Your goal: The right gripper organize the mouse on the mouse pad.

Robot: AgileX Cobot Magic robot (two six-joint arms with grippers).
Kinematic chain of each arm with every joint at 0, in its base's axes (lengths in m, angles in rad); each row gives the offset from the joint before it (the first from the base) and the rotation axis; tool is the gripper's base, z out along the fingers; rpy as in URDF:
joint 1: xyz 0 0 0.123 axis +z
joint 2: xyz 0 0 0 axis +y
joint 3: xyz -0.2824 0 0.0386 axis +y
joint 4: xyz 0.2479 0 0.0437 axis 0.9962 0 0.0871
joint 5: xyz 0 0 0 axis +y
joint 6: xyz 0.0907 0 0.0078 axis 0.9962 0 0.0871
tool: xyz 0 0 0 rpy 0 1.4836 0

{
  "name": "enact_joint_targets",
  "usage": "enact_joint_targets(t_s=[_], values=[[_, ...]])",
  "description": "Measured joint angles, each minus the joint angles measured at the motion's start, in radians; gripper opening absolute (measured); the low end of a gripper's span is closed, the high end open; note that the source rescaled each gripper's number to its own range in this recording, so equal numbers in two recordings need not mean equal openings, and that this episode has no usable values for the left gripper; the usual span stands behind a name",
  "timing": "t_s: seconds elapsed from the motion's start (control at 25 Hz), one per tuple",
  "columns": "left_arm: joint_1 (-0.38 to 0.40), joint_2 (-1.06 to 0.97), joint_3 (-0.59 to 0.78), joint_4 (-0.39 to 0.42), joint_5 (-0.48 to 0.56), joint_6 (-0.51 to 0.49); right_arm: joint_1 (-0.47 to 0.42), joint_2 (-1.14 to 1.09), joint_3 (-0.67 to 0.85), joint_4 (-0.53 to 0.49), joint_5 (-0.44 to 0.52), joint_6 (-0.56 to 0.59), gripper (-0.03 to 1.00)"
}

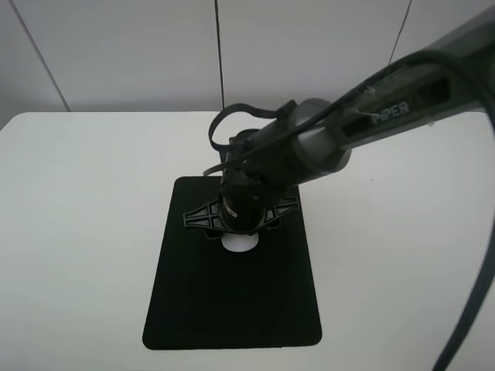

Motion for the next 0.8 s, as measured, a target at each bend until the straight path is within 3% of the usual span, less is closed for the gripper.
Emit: enact_joint_targets(t_s=[0.12, 0.16, 0.28, 0.36, 0.52, 0.8], values=[[0.000, 0.000, 0.000, 0.000, 0.000, 0.000, 0.000, 0.000, 0.000, 0.001, 0.001, 0.000, 0.03], [0.000, 0.000, 0.000, 0.000, 0.000, 0.000, 0.000, 0.000, 0.000, 0.001, 0.002, 0.000, 0.08], [0.000, 0.000, 0.000, 0.000, 0.000, 0.000, 0.000, 0.000, 0.000, 0.001, 0.016, 0.000, 0.43], [0.000, 0.000, 0.000, 0.000, 0.000, 0.000, 0.000, 0.000, 0.000, 0.001, 0.021, 0.000, 0.54], [0.000, 0.000, 0.000, 0.000, 0.000, 0.000, 0.000, -0.001, 0.000, 0.001, 0.028, 0.000, 0.60], [0.000, 0.000, 0.000, 0.000, 0.000, 0.000, 0.000, -0.068, 0.000, -0.010, 0.035, 0.000, 0.61]])
